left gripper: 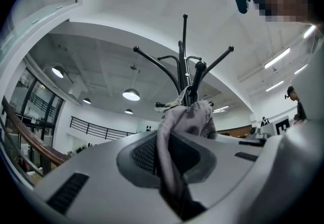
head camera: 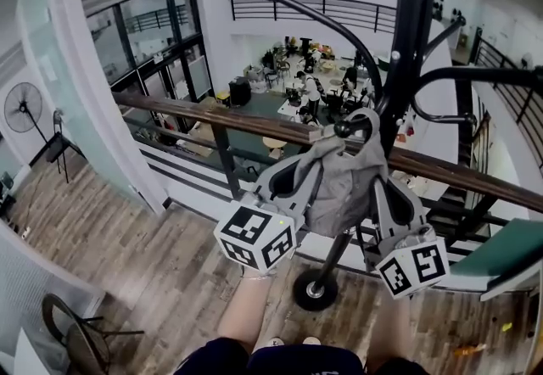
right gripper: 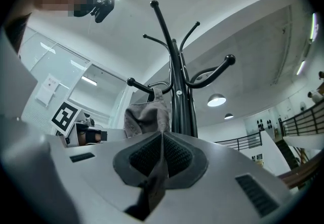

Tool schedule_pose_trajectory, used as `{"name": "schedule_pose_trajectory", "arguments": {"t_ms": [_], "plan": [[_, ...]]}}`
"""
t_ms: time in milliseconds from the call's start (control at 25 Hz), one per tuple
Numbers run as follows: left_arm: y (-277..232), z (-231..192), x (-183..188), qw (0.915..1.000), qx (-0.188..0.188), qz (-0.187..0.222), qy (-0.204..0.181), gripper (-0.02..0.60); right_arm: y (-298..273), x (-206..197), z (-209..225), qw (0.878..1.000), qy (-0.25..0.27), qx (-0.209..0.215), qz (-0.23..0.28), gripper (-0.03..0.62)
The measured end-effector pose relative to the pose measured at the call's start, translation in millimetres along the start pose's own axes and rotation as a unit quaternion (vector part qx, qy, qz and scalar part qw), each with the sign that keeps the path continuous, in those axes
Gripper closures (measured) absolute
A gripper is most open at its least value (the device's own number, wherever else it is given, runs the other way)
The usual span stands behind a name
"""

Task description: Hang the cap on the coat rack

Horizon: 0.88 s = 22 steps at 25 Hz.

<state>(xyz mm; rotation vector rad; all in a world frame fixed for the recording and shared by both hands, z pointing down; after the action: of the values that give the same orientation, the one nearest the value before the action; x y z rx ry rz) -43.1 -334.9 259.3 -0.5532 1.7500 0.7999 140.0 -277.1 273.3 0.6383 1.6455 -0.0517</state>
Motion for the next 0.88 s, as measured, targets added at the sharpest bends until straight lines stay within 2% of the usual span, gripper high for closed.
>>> {"name": "schedule_pose_trajectory", "arguments": {"t_ms": [120, 360, 480, 520, 560, 600, 640, 720, 880], "plan": [[-3, 2, -12, 0.9998, -0.006, -0.017, 0.002, 0.531, 4, -9, 3, 1.0, -0.008, -0.005, -0.011, 0.572], [-4, 4, -14, 0.9999, -0.007, -0.009, -0.008, 0.523, 6, -7, 5, 1.0, 0.002, 0.004, -0.013, 0.566], [2, 6, -16, 1.0, -0.007, 0.001, -0.006, 0.476, 10, -6, 2, 1.0, 0.0, 0.007, -0.009, 0.544], [5, 7, -17, 1.0, -0.006, 0.005, -0.003, 0.447, 11, -5, 0, 1.0, 0.0, 0.011, -0.008, 0.51], [7, 7, -17, 0.9999, -0.005, 0.01, 0.001, 0.419, 11, -4, -1, 1.0, 0.001, 0.017, -0.008, 0.435], [11, 8, -17, 0.9998, -0.006, 0.015, 0.007, 0.385, 12, -3, -3, 1.0, 0.002, 0.023, -0.009, 0.388], [15, 8, -17, 0.9997, -0.007, 0.02, 0.013, 0.338, 14, -2, -4, 1.0, 0.003, 0.028, -0.009, 0.373], [23, 8, -19, 0.9996, -0.01, 0.018, 0.018, 0.286, 18, -1, -7, 0.999, 0.007, 0.03, -0.009, 0.353], [41, 8, -28, 0.9998, 0.012, -0.018, 0.006, 0.278, 32, -3, -11, 0.999, 0.011, 0.022, -0.021, 0.321]]}}
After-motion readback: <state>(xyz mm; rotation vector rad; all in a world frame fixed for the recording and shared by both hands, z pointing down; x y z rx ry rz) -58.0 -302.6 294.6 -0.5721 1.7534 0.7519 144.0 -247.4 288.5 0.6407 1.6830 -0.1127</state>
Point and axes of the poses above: the fingertips, and each gripper's own axes: y backward along the fingers, z to its right, x out of its top, the point moved 7 cm from there along y, backward along the fingers, and after that the axes turned 9 degrees about y, right-handed, at the moved point
